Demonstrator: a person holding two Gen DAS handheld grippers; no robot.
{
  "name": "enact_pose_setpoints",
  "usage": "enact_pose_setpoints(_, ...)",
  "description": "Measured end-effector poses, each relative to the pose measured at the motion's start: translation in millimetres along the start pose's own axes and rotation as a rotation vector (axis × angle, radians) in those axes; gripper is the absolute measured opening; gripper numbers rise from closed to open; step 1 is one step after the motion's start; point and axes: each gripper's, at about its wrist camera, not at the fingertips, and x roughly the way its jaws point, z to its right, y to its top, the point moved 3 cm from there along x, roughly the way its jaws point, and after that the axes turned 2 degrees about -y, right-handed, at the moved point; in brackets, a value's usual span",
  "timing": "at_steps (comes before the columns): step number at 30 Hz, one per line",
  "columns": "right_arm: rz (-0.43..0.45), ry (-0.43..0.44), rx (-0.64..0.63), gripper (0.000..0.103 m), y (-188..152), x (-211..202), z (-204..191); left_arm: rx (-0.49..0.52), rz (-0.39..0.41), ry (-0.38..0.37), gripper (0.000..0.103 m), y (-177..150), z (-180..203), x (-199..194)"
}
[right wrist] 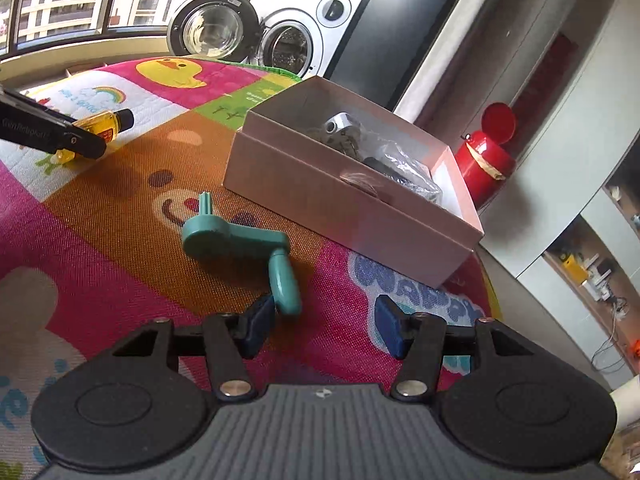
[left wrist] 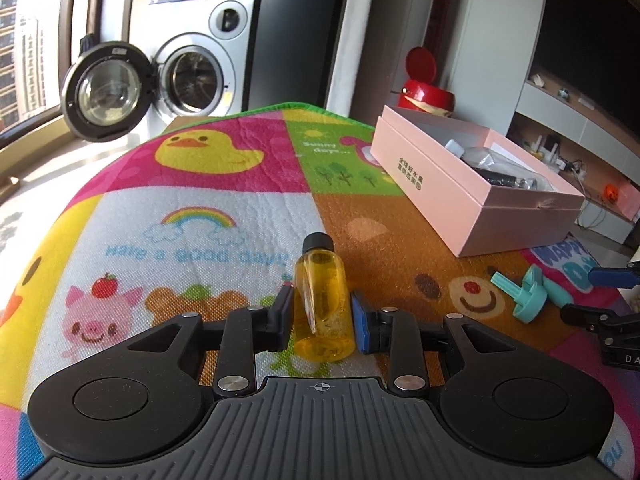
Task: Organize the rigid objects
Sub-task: 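Lift the teal crank handle with the right gripper while the left holds the yellow bottle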
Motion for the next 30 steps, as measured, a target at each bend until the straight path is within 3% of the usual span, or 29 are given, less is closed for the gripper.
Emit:
enact_pose_setpoints(2,0.005,0.160,0.122,0.056,3.1,-0.1,5.1,-0.012,0.003,-0.005,0.033,-0.5,-1.1,0.1)
enact_pose_setpoints(4,0.031,0.219,0.138,0.061,8.4,4.1,0.1,-0.015,0.005,-0.005,0.033,-0.7,-1.0,-0.5)
enact_pose_setpoints(9,0.031,0.192,0.044,0.062,26.1,30.5,-19.0,-0.020,0.003,-0.002,0.033,0.0,-1.2,-0.1)
enact_pose_setpoints(11,0.010,0.240,0.073,0.065,30.8,38.7,-20.6,-0.015,-0.002,0.005,0.033,1.0,0.2,0.8)
enact_pose_setpoints(12,0.006,0.254,0.078,0.072,33.2,40.7,-21.7,-0.005,-0.009,0.011,0.033,2.0,1.4,1.7)
enact_pose_setpoints(15,0.002,0.265,0.117,0.073,38.9,45.7,-24.8,0.031,-0.035,0.027,0.033,6.8,6.0,5.3)
enact_pose_setpoints(19,-0.004,0.253,0.183,0.078,40.5,48.0,-29.8,-0.026,-0.072,0.005,0.033,15.0,0.2,9.6)
enact_pose_setpoints(23,0.012,0.177,0.157,0.078,39.5,47.9,-42.0,-0.088,-0.091,-0.028,0.033,18.1,-7.3,10.1)
enact_pose_setpoints(30,0.035,0.187,0.062,0.071,31.2,32.8,-44.4,0.026,-0.029,-0.003,0.033,7.7,4.4,4.6)
